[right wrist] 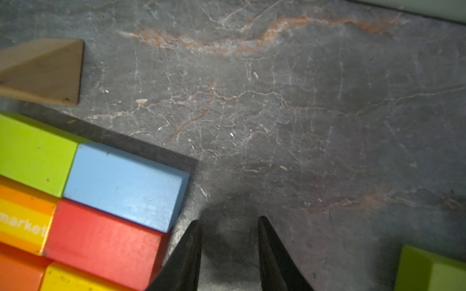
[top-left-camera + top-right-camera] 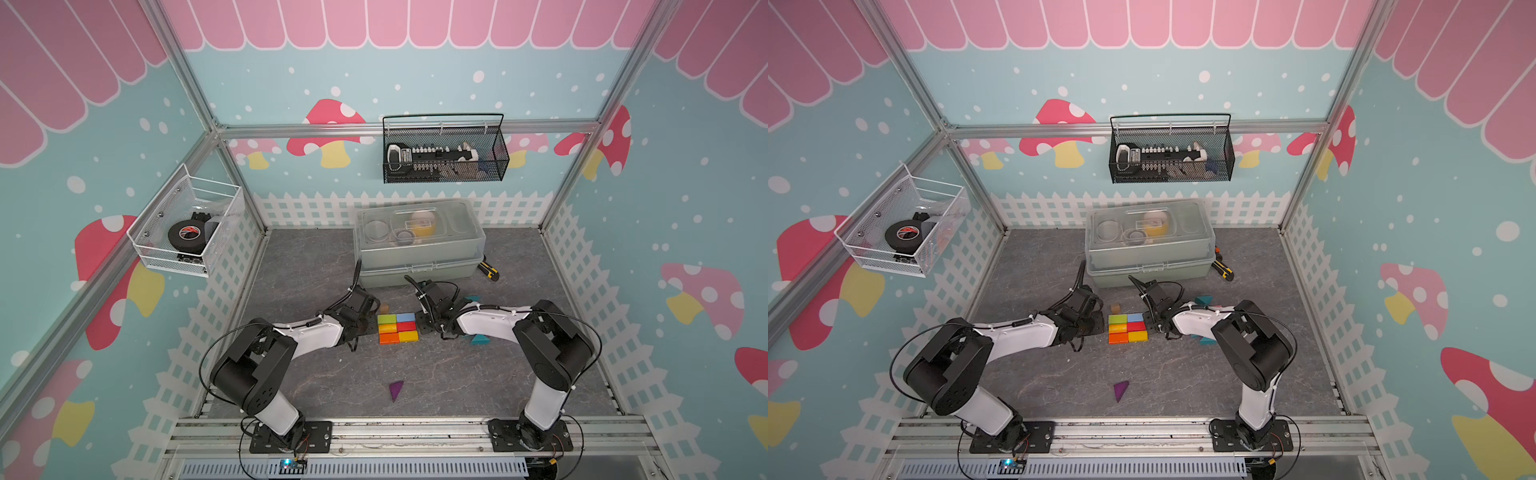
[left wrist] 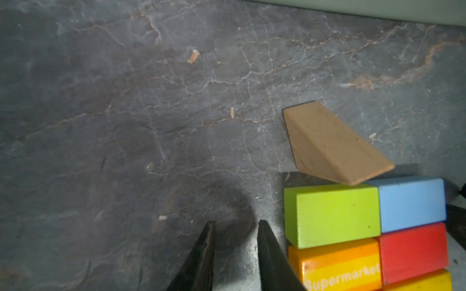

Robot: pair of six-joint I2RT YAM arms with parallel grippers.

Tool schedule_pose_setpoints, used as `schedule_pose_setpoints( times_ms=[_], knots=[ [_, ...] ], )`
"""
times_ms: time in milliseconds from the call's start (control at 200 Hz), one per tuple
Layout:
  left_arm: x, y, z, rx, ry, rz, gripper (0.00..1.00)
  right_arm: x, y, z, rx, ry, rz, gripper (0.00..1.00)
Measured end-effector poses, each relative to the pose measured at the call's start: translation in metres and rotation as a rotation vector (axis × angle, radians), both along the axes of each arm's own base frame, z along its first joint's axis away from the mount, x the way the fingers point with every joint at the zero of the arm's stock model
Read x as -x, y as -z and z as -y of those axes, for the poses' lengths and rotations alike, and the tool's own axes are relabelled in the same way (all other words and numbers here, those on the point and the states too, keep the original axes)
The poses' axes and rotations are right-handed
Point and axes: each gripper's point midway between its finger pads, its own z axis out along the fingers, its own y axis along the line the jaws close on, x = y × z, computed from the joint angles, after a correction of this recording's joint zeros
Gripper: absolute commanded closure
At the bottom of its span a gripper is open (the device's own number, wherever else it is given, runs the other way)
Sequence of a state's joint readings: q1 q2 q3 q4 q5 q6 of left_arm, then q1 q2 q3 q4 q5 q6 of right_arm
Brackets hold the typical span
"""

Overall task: Assemble a piece of candy with building blocks
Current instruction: Adjust the building block at the center of the board.

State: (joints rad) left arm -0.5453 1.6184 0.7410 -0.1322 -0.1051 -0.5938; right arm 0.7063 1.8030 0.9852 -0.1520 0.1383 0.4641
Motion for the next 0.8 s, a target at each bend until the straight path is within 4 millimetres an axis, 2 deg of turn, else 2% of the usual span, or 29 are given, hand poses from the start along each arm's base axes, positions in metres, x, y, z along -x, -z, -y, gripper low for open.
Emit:
schedule_pose_setpoints(
  times_ms=[800],
  knots=[
    [-0.0027, -0.0003, 0.0053, 0.044, 0.020, 0.046, 0.70, -0.0062, -0.0003, -0.0085, -0.023, -0.018, 0.013, 0.62]
  ],
)
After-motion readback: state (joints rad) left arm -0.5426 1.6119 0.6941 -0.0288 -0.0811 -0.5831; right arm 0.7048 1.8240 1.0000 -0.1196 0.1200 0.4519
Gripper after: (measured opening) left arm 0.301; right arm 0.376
